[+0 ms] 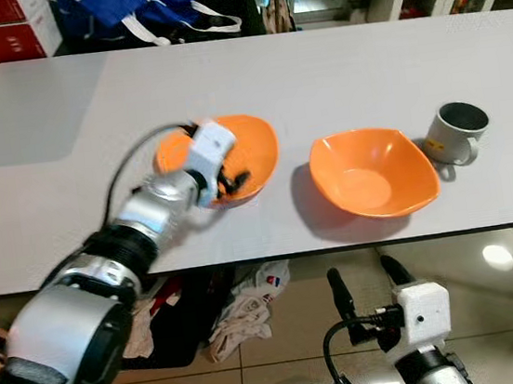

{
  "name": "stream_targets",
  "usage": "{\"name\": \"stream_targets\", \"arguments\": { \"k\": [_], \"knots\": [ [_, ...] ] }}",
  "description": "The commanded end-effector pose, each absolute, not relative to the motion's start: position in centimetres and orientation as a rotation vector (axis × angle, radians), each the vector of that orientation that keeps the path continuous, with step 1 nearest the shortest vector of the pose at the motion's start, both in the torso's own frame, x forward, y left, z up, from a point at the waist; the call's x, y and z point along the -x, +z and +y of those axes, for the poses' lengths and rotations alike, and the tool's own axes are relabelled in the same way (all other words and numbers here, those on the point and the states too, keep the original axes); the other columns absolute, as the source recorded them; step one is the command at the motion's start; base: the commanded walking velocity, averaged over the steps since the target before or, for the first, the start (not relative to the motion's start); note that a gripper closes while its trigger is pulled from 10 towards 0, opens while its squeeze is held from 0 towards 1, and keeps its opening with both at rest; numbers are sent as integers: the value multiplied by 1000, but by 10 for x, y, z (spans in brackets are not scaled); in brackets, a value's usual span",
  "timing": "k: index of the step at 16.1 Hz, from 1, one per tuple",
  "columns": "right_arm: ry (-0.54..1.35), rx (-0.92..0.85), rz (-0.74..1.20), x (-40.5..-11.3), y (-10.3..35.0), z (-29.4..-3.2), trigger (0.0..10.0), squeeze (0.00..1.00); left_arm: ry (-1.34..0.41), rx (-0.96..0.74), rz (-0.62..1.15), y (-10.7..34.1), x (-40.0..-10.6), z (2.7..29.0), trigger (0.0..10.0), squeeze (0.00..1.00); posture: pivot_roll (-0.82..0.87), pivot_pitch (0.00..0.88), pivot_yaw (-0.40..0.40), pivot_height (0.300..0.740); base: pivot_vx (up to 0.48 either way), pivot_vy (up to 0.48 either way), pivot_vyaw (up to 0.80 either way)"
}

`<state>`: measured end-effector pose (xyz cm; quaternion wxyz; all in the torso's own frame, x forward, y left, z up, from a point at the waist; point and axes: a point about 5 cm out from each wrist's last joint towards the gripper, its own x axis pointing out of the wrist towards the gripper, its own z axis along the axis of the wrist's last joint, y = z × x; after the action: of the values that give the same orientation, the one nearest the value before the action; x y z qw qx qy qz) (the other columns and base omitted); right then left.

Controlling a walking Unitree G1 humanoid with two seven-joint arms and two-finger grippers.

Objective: Setting the table

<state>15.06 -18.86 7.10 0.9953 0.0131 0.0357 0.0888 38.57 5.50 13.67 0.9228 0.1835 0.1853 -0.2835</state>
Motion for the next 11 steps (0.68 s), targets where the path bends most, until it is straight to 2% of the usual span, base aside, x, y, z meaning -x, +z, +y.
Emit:
{"name": "stream_targets", "arguments": {
  "k": [1, 11],
  "knots": [
    [187, -25, 76, -149, 73, -190, 10000, 0, -555, -402, 380, 138, -388, 58, 10000, 0, -243, 40, 49, 727, 0, 0, 0],
    [201, -41, 69, -152, 78, -180, 10000, 0, -525, -333, 510, 117, -380, 59, 10000, 0, -244, 45, 61, 727, 0, 0, 0]
  ]
}}
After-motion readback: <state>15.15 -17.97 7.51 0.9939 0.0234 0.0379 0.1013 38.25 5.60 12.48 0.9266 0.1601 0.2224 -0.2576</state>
